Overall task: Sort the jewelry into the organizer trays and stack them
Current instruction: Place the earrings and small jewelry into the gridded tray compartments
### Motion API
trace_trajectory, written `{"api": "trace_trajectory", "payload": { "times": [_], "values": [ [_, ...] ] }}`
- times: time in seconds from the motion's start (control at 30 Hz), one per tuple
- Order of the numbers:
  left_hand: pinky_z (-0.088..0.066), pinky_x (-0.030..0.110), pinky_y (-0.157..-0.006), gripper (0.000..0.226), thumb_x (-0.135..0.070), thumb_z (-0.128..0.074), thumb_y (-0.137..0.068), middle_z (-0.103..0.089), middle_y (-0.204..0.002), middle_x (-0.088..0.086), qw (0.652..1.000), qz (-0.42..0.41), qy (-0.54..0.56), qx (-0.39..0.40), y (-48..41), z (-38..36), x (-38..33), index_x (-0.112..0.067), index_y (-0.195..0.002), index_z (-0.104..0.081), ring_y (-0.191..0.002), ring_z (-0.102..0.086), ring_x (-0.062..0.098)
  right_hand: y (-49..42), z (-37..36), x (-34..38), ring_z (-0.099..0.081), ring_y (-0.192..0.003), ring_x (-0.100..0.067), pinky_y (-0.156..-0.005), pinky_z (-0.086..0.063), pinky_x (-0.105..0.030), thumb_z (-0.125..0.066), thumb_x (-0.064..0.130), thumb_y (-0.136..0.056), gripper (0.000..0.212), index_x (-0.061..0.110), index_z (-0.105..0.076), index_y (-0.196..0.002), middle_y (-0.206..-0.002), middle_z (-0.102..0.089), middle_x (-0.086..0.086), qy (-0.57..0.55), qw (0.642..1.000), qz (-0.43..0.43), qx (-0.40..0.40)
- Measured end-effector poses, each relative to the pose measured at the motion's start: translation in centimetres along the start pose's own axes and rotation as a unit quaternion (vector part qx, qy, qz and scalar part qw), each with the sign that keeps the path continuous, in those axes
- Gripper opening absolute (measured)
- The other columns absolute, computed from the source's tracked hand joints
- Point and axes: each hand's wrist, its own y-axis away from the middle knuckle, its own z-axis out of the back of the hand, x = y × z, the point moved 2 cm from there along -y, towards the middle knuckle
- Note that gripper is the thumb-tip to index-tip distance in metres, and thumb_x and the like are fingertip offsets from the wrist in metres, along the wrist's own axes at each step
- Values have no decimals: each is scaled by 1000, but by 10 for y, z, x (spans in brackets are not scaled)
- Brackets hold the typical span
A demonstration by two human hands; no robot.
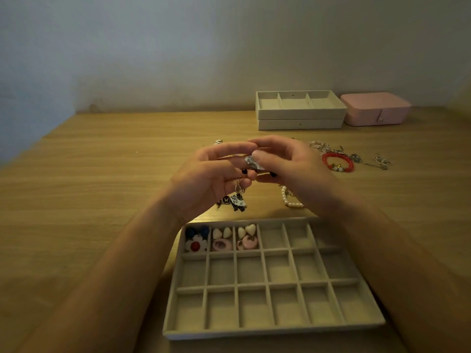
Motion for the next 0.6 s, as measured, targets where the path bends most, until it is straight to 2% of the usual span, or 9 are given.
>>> {"api": "trace_trajectory", "payload": {
  "times": [0.13, 0.23, 0.33, 0.47, 0.6],
  "values": [
    [-57, 30, -80, 57, 15, -54, -77, -66, -111, 28, 999, 9, -47, 1, 1, -4, 1, 4, -133, -56, -91, -66, 31, 0, 1, -3, -75, -89, -19, -84, -63, -38, -72, 17, -94, 25, 15, -69, -119, -103, -75, -4, 51, 998, -2, -22],
    [-57, 32, -82, 58, 12, -63, -76, -72, -103, 17, 994, 20, -98, -39, 2, -9, 4, -4, -131, -57, -93, -70, 29, -1, 4, -7, -74, -81, -14, -75, -61, -31, -75, 14, -91, 21, 10, -72, -112, -90, -77, -7, 63, 997, -12, -29],
    [-55, 35, -83, 62, 7, -72, -75, -73, -108, 10, 982, 15, -167, -83, 4, -18, 8, -14, -132, -55, -95, -73, 29, -2, 5, -9, -73, -79, -9, -73, -62, -28, -79, 17, -87, 20, 14, -76, -106, -84, -76, 1, 115, 992, -3, -56],
    [-58, 36, -82, 52, 15, -60, -84, -66, -120, 19, 986, 25, -104, -128, 2, -27, 10, -11, -129, -55, -88, -74, 31, -3, 5, -11, -73, -78, -7, -70, -61, -24, -82, 14, -84, 23, 14, -77, -107, -85, -76, 4, 151, 985, 28, -83],
    [-58, 44, -88, 40, 4, -57, -89, -65, -117, 22, 987, 39, -26, -154, 1, -30, 10, -9, -127, -55, -85, -73, 35, -3, 1, -9, -73, -69, -8, -59, -57, -19, -82, 11, -85, 20, 11, -77, -104, -83, -75, 2, 165, 979, 62, -99]
  ]
}}
